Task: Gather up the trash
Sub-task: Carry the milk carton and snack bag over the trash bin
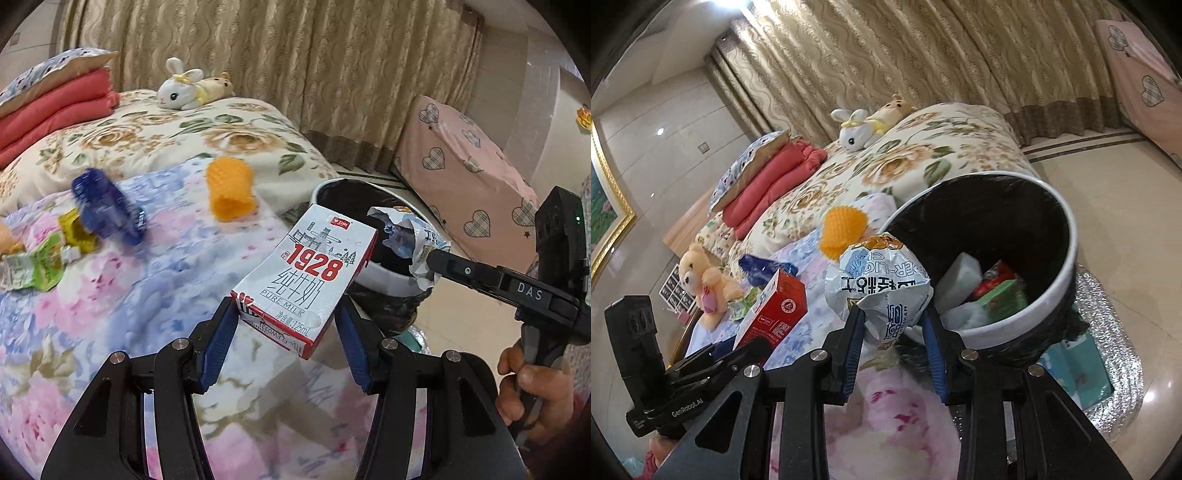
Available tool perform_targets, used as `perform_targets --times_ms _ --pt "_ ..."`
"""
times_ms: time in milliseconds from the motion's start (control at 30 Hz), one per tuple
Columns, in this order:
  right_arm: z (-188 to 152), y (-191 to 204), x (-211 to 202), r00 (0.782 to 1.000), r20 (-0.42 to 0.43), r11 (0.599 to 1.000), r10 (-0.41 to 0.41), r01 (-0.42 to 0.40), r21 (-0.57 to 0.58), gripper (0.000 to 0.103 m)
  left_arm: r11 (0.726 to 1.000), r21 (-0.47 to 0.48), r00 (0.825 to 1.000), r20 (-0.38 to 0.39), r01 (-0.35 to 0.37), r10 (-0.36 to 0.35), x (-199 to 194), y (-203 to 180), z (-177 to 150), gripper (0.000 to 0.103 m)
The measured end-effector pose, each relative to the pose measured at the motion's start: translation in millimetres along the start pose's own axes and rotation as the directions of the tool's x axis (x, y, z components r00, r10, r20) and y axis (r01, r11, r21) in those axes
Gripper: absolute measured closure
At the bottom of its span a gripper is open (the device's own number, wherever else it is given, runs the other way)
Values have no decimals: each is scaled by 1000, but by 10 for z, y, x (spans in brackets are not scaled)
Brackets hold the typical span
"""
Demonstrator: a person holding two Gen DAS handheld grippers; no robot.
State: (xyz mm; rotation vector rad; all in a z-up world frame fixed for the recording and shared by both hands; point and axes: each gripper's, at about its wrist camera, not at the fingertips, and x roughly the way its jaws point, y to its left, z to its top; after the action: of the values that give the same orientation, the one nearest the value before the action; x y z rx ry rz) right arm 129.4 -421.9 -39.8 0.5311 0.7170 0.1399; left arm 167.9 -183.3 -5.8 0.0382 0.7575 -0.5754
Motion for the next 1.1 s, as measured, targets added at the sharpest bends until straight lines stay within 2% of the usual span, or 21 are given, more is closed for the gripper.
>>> perform_targets --times_ms 533,1100 --pt "190 -356 -83 998 32 997 -63 62 42 70 997 78 1000 -31 10 -7 349 -484 286 49" --pt "312 -592 15 996 15 994 -85 83 67 69 995 99 999 -52 -2 7 628 -652 407 49"
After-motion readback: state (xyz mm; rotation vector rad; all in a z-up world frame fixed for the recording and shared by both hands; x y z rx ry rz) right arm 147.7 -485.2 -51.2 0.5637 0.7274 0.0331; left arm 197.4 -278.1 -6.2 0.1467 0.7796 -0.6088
